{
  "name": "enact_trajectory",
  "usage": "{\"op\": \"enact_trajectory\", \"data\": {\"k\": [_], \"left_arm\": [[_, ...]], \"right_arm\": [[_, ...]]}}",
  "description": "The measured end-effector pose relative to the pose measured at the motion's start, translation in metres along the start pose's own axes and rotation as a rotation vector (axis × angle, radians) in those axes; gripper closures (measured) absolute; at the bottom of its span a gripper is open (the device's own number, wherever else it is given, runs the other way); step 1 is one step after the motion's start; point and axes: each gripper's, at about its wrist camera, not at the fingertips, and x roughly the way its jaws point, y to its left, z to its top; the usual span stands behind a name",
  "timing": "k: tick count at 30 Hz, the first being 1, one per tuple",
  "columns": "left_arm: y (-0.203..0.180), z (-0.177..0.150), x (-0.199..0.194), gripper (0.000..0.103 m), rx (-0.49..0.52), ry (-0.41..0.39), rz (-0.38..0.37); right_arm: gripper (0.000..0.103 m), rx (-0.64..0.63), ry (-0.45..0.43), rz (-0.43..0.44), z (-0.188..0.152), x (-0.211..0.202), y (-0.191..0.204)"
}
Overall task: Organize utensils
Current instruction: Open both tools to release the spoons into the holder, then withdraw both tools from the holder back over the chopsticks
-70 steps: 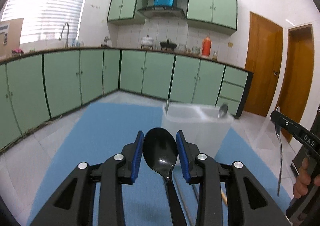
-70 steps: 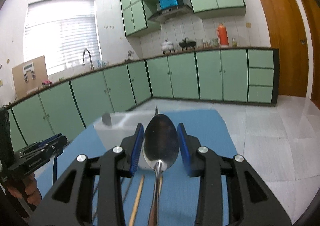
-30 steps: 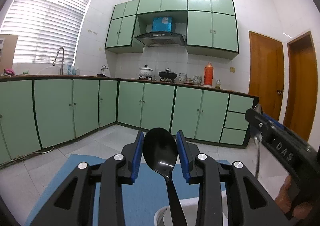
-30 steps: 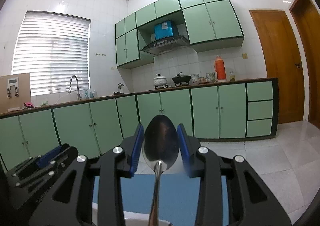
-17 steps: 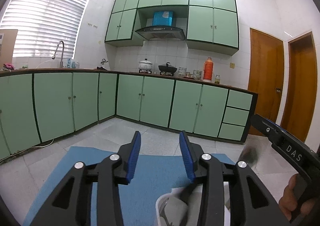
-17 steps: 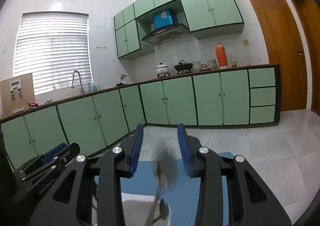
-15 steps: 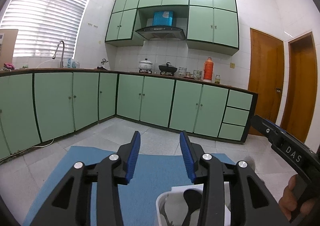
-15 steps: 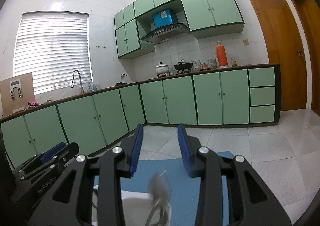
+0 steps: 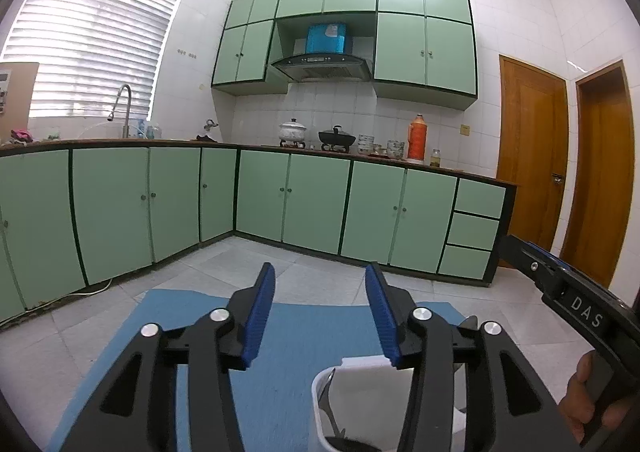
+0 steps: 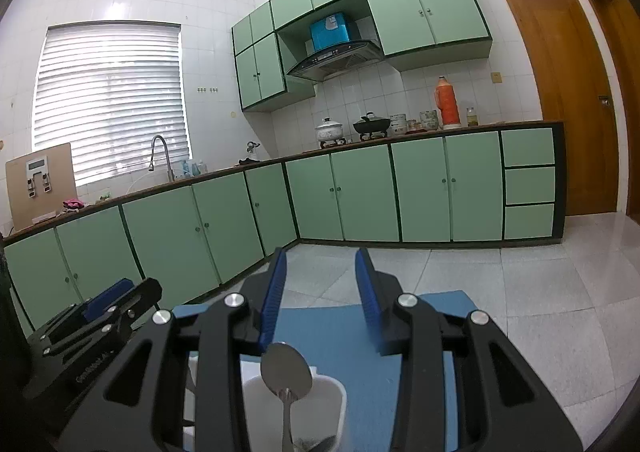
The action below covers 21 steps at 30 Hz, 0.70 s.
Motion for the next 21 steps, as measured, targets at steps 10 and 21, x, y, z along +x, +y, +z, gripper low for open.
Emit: {"op": "enact_trajectory", "data": {"k": [10,21], "left_arm": [[-0.002,-0.011,-0.034,0.028,0.003,0.003,0.012],[-0.01,-0.031,-0.088,0.009,0.03,0.04,0.026]], "right_arm": [[0.05,0.015,0.012,-0.004,-0.01,-0.031,-0.004],[0.019,0.012,0.015,-0.014,-0.024,-0.089,-0.005]]}}
